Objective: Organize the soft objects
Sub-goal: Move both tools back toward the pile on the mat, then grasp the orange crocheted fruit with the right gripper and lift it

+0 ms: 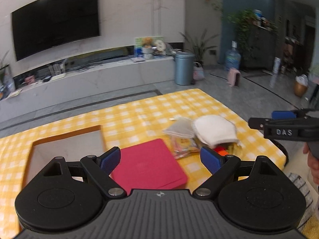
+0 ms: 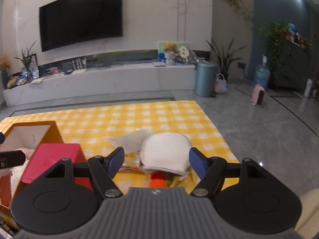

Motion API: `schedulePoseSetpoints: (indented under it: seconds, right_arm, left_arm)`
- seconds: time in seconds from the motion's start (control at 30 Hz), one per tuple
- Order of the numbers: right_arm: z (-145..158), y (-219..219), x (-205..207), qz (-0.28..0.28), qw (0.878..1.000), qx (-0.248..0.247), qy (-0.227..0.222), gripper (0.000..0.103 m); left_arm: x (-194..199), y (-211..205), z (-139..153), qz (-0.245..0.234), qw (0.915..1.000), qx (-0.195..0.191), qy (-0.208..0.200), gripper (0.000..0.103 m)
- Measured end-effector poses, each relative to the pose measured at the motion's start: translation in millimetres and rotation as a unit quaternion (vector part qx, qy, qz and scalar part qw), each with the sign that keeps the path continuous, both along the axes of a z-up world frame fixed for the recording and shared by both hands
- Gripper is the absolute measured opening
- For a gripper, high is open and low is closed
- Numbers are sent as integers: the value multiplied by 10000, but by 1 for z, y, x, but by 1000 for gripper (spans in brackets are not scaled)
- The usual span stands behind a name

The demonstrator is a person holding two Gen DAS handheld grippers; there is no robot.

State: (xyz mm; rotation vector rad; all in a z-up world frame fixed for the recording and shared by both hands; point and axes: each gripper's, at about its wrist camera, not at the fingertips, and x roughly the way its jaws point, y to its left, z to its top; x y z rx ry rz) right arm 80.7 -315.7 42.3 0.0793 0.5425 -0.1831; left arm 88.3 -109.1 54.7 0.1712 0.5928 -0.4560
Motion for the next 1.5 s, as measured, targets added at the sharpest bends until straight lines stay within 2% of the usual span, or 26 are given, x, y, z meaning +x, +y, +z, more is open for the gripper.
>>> schedulePoseSetpoints:
  seconds: [0.1,0.23,0.43,0.53,0.7,0.77,1.13,1.2,1.33,1.4,1.5]
  right_arm:
    - [-5,-12,-1,-48,9999,160,-16,74]
    - [-19,-24,9,-123,9989,434,122,74]
    - [-54,-37,37,-275,9954,659,641,75]
    - [-71,-45,51,-484,9924,657,924,81]
    - [-96,-58,68,-554,9847,1033,1291,81]
    - [-101,-61,72,-663,9828,1016,1391,82]
    - [-116,-77,84,-807,9732,1453,1590,84]
    - [-115,-71,85,-633,9760,1397,1547,81]
    - [-113,-56,88,-38,9778,1493,1473,59]
    - [-117,-48,96,86,9766,1429,1606,55]
    - [-126,-40,108,64,9749,1214,1865,55]
  left_arm:
    - [6,-16,-10,-294,9993,44,219,103]
    - [12,-34,-21,-457,9978,98,460,103]
    - [23,-51,-28,-622,9963,291,509,103]
    - [37,-54,-30,-529,9968,321,502,103]
    - [67,-65,-39,-612,9934,268,931,103]
    - [76,-71,-44,-858,9904,304,1043,103]
    - [93,-87,-62,-750,9868,734,1233,103]
    - [93,-87,-62,-773,9868,720,1226,103]
    - [92,-85,-57,-778,9876,699,1174,103]
    - [91,-84,-53,-773,9882,660,1147,103]
    - [90,-81,-48,-781,9888,580,1133,103]
